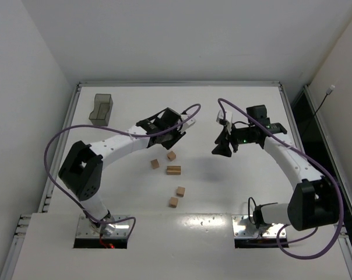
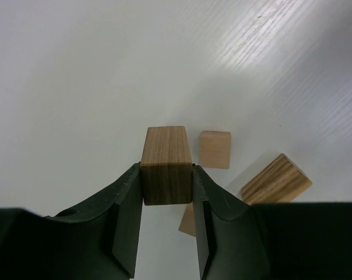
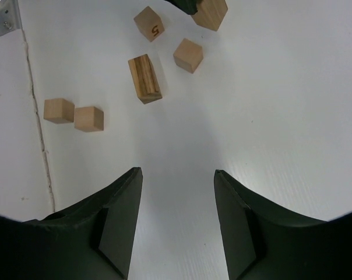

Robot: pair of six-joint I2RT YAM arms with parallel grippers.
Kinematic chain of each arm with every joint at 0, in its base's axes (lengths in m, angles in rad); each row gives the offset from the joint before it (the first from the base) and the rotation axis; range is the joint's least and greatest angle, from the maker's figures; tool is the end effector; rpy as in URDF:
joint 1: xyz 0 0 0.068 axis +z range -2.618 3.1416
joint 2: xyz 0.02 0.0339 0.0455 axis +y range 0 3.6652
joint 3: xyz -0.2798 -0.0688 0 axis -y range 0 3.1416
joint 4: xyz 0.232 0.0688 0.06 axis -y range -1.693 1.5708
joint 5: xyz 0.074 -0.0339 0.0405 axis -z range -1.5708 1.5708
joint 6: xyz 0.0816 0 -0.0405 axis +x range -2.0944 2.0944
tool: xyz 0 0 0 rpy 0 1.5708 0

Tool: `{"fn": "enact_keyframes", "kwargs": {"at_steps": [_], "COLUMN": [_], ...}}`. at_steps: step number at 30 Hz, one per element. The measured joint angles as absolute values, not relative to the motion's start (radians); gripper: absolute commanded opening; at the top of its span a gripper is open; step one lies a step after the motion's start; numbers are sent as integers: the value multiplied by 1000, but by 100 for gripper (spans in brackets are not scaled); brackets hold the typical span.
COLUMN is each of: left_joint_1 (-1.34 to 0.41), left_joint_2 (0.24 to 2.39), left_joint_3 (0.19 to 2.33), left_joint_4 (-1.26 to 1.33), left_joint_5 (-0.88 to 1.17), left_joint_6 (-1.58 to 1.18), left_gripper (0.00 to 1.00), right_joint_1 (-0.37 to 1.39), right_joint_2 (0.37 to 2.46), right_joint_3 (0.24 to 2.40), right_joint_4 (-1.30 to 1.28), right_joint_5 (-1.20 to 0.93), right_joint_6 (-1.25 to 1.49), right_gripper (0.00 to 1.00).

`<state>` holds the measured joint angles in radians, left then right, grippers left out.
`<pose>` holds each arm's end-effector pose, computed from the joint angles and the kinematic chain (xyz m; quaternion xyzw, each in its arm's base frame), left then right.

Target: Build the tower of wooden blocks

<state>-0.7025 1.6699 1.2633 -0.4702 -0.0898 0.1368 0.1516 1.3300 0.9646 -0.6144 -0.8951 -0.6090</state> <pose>0.2977 -0.2424 0.2359 0.3688 0.8642 -0.0543 0.3380 0.2485 0.1024 0.2545 -0.4372 0.7540 0.3437 0.3496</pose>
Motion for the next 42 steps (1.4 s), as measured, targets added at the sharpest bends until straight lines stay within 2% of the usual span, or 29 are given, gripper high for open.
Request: {"fn": "enact_keyframes", "kwargs": {"at_steps": [8,17,26,30,33,42], "left_joint_1": [-727,-755,-759,-759,-760,-767], "left_joint_2": [1751,1799,1800,1782,1753,1741], "left_joint_3": [1280,1302,1317,1315,1314,1411], "left_joint_4": [-472,-513,-627,-644,-622,-583], "left_joint_5": [-170,-102,302,373,318,-22], "left_joint_6": [122,120,207,217,187,-41], "left_gripper": [0,0,0,0,0,0], "right_joint_1": [152,152,146,125,112,81], "right_joint_2": [1329,1329,1329,1329,1329,1330], "right_joint_3": [952,952,952,952,952,952], "right_joint_4": [-612,-612,-620,-624,-620,-558], "right_joint_5": [-889,-889,-892,-901,-902,-882], "right_joint_6": [-602,-601,-602,-601,-593,-455], "right_gripper": [49,48,48,48,48,47]}}
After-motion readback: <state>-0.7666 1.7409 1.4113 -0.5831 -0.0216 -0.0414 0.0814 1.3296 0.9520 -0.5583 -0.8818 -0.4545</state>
